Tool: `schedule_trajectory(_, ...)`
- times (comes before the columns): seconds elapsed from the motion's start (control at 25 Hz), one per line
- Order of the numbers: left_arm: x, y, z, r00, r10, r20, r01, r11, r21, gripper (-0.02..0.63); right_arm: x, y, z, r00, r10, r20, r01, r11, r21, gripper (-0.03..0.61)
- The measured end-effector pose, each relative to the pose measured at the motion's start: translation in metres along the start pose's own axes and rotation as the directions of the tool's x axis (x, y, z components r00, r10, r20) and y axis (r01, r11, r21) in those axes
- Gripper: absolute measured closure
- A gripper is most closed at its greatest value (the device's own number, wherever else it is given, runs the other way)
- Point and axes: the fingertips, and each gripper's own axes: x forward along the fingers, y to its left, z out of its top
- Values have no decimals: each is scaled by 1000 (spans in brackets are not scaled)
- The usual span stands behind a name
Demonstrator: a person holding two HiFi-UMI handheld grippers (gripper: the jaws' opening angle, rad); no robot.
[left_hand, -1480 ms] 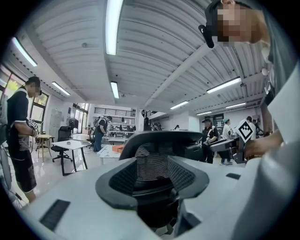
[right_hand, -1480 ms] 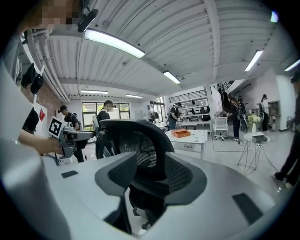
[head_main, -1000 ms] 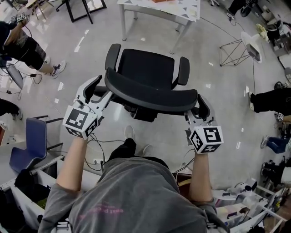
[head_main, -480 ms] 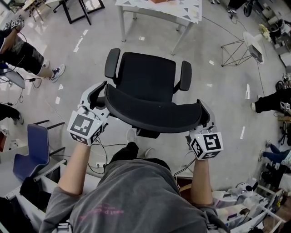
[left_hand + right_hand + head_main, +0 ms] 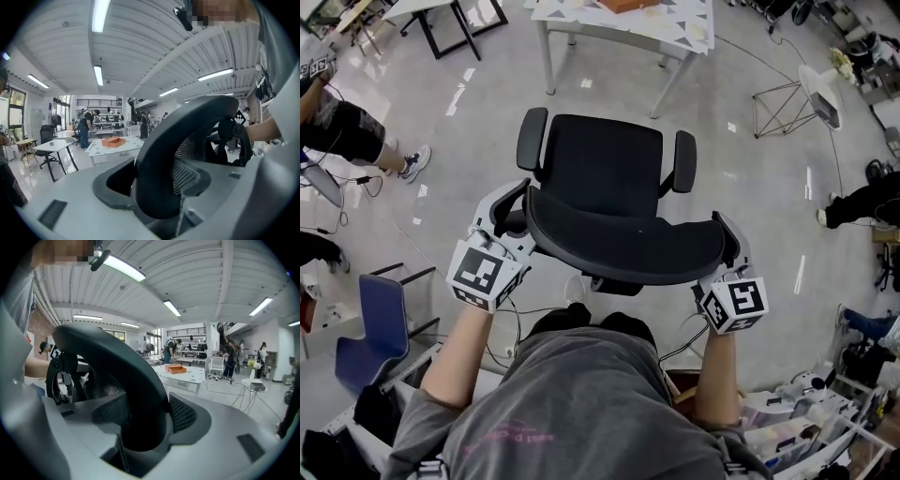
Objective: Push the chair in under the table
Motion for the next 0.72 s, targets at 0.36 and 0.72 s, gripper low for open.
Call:
schedule_trajectory(0.36,35,35,11,1000,8,-30,-8,1000,5,374,40,-20,14,1000,-17,9,17,1000,7,344)
schedule_trajectory(0.72,82,71,24,999,42,-15,-42,999,-23,376,86,-49,31,1000,-6,10,6,1000,0,344)
